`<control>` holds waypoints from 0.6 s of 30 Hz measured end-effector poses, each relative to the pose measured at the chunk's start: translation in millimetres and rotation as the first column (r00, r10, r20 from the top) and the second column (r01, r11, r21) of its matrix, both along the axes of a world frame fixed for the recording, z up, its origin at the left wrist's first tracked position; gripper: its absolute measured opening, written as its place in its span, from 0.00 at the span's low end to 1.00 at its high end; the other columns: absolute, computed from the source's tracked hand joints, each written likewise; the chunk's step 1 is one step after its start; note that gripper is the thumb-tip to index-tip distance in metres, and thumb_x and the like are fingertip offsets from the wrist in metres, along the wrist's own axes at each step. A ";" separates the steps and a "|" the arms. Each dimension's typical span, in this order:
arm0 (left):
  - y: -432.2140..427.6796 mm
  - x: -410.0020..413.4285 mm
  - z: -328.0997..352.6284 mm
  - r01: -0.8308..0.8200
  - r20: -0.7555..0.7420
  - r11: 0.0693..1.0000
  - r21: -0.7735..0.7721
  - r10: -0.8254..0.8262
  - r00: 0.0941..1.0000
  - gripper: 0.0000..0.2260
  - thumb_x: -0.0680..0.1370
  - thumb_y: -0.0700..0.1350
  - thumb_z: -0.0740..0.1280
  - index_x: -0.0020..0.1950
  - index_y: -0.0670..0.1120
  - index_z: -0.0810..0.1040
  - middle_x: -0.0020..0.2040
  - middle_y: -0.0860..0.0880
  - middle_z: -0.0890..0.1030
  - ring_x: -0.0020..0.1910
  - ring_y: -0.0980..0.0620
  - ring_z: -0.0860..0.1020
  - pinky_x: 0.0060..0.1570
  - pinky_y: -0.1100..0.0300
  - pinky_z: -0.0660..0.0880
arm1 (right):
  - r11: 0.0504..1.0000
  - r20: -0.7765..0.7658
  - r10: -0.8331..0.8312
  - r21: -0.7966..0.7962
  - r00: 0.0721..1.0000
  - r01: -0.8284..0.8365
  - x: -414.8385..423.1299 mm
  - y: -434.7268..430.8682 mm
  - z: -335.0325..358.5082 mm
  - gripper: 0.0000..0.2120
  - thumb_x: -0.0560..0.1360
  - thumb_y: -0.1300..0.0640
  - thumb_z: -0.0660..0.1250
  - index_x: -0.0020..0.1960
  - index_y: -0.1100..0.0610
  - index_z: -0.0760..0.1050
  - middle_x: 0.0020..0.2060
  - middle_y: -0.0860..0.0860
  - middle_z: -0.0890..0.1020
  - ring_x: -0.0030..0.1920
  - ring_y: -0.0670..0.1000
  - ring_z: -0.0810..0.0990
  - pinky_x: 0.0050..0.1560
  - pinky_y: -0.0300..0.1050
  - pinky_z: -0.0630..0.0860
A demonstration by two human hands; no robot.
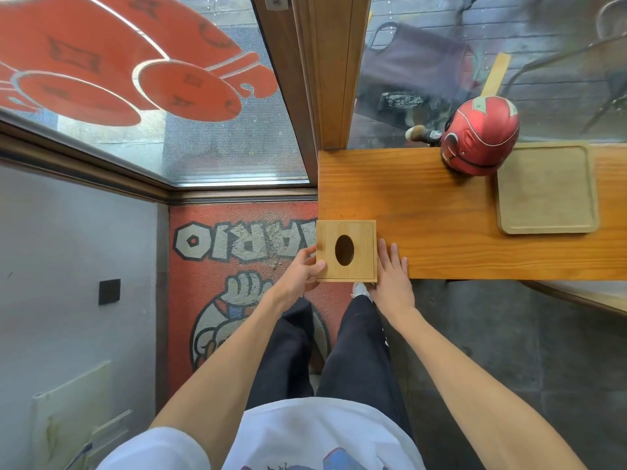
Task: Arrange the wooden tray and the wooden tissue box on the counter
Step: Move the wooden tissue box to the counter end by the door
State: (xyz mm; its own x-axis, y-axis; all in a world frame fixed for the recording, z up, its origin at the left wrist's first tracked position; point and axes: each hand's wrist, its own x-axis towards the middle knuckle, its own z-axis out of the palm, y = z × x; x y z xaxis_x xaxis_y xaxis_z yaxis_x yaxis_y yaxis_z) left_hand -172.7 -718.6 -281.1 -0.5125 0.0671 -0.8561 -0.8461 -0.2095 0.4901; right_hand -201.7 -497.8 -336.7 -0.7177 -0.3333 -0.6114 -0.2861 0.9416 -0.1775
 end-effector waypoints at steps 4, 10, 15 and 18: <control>1.2 -2.0 3.5 0.069 0.000 0.998 -0.015 -0.069 0.998 0.36 0.76 0.52 0.68 0.80 0.55 0.53 0.72 0.51 0.70 0.65 0.48 0.74 0.71 0.41 0.65 | 0.977 0.089 -0.130 -0.156 0.988 0.142 -7.4 11.7 10.7 0.42 0.79 0.57 0.65 0.82 0.54 0.41 0.82 0.54 0.41 0.81 0.58 0.38 0.80 0.59 0.43; 1.9 -11.4 1.8 0.090 -0.048 0.994 -0.055 -0.093 0.994 0.40 0.77 0.55 0.70 0.81 0.55 0.48 0.78 0.45 0.66 0.72 0.45 0.71 0.75 0.43 0.63 | 0.015 0.469 -0.878 -0.178 0.098 0.984 -4.4 30.7 38.4 0.47 0.78 0.49 0.69 0.81 0.53 0.37 0.82 0.53 0.49 0.81 0.59 0.54 0.79 0.58 0.57; 6.5 -12.3 4.1 0.056 -0.059 0.998 -0.003 -0.056 0.997 0.39 0.78 0.48 0.71 0.81 0.55 0.50 0.77 0.43 0.68 0.71 0.41 0.72 0.73 0.38 0.66 | -0.360 0.777 -0.496 0.223 -0.388 0.906 -18.1 -0.9 40.9 0.36 0.74 0.52 0.73 0.76 0.59 0.61 0.76 0.62 0.65 0.73 0.66 0.69 0.70 0.65 0.70; 6.9 -13.2 3.6 0.018 -0.043 0.999 0.030 -0.017 0.999 0.36 0.79 0.44 0.70 0.81 0.54 0.52 0.74 0.42 0.71 0.69 0.42 0.75 0.69 0.41 0.72 | -0.435 0.808 -0.340 0.319 -0.482 0.842 -26.2 -21.4 44.2 0.26 0.77 0.52 0.70 0.69 0.62 0.67 0.69 0.65 0.73 0.58 0.64 0.79 0.54 0.63 0.78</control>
State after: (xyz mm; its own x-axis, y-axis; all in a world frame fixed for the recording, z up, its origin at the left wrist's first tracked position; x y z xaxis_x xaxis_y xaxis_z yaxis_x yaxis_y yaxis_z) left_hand -185.9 -711.8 -277.5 -0.5469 0.1019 -0.8310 -0.8284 -0.2098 0.5194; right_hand -227.9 -519.2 -292.5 -0.0832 -0.1207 -0.9892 0.8875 -0.4603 -0.0185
